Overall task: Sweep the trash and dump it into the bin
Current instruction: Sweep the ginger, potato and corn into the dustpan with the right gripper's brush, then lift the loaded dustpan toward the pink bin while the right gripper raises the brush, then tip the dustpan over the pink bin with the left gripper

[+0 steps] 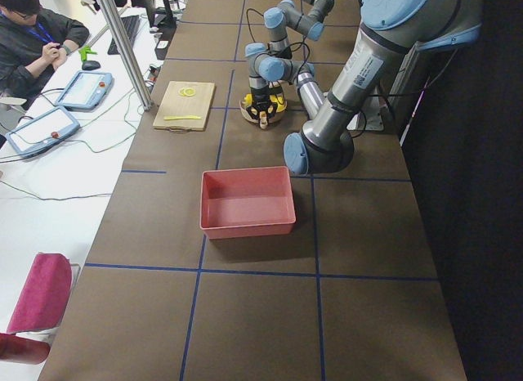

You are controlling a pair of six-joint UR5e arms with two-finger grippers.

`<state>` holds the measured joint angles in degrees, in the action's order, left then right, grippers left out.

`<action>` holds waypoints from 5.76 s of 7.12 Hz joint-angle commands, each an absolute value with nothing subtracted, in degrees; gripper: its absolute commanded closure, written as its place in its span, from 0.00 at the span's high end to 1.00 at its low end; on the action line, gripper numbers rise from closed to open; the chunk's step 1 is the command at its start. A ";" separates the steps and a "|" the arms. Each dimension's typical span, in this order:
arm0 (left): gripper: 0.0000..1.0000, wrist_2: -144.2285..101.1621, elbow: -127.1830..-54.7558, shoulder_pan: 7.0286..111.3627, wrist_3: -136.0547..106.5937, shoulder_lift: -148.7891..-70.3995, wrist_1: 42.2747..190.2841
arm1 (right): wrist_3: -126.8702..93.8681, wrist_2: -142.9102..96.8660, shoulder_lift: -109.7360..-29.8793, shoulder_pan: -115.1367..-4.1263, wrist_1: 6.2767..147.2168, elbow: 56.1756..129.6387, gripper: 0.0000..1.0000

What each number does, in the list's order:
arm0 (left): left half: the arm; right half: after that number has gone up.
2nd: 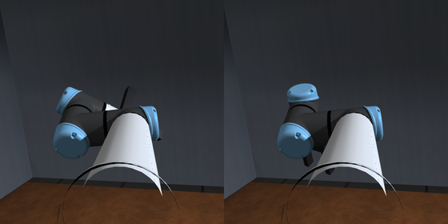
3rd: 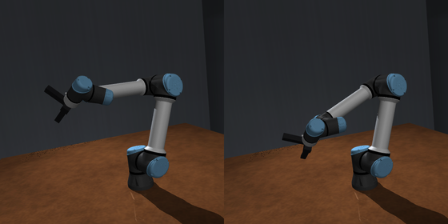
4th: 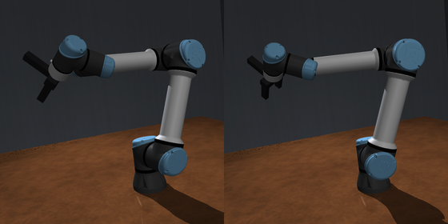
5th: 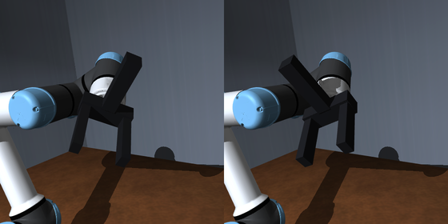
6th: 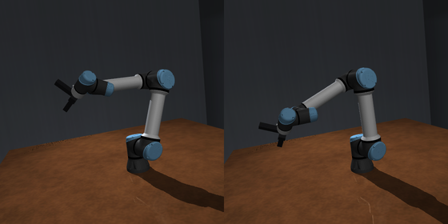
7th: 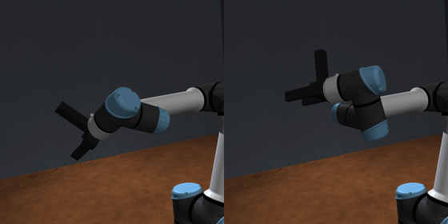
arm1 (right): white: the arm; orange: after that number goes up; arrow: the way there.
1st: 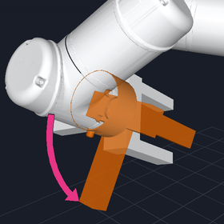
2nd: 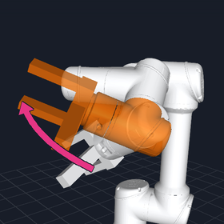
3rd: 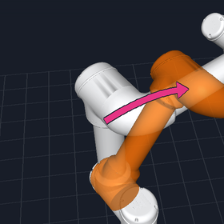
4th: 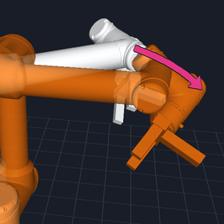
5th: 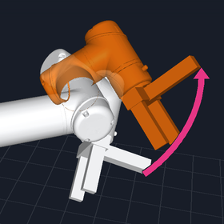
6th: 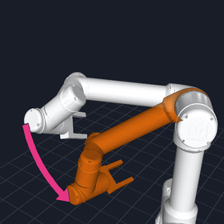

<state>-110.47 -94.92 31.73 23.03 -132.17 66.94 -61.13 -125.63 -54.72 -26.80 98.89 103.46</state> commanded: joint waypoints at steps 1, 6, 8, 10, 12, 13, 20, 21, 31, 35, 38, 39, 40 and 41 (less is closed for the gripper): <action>0.00 -110.48 -94.92 31.73 22.77 -132.19 67.06 | -62.04 -125.42 -51.16 -26.28 98.79 99.94 0.00; 0.00 -114.14 -94.83 31.99 18.21 -130.70 72.77 | -62.23 -125.86 -50.71 -28.81 97.91 101.50 0.00; 0.00 -120.04 -94.66 32.86 18.02 -127.38 79.06 | -62.14 -126.91 -50.89 -31.54 98.43 103.27 0.00; 0.00 -123.56 -94.13 33.84 18.02 -126.21 83.31 | -62.14 -129.19 -50.98 -34.44 98.61 104.41 0.00; 0.00 -127.86 -94.13 34.01 17.67 -126.21 84.89 | -62.14 -129.64 -51.24 -36.20 98.79 105.55 0.00; 0.00 -129.71 -94.13 34.71 15.14 -126.21 87.77 | -61.96 -131.03 -52.02 -38.04 101.05 107.99 0.00; 0.00 -138.84 -107.98 47.87 9.85 -116.92 91.67 | -57.41 -130.25 -58.35 -49.91 120.41 124.28 0.00; 0.00 -140.69 -111.58 50.86 9.84 -113.33 91.50 | -55.83 -130.25 -60.27 -52.18 120.50 125.84 0.00; 0.00 -145.99 -122.98 82.69 31.60 -74.28 91.32 | -10.99 -131.13 -85.56 -69.87 120.25 119.18 0.00; 0.00 -134.95 -122.78 83.85 34.80 -69.96 91.32 | -17.47 -134.82 -91.76 -67.51 116.02 119.00 0.00; 0.00 -126.15 -123.05 83.06 39.20 -67.85 91.14 | -35.72 -134.56 -96.67 -61.62 95.00 116.82 0.00; 0.00 -122.73 -123.39 80.71 39.20 -68.03 91.06 | -35.86 -134.73 -98.51 -61.61 93.97 116.55 0.00; 0.00 -118.87 -124.79 78.51 39.20 -68.72 86.88 | -35.69 -134.65 -99.13 -61.26 93.69 115.76 0.00; 0.00 -115.44 -127.33 76.83 39.20 -70.04 81.18 | -35.77 -134.74 -99.23 -60.91 93.69 115.75 0.01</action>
<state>-119.76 -124.96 79.08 39.16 -68.84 86.73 -35.43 -134.68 -98.65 -61.38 94.34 116.11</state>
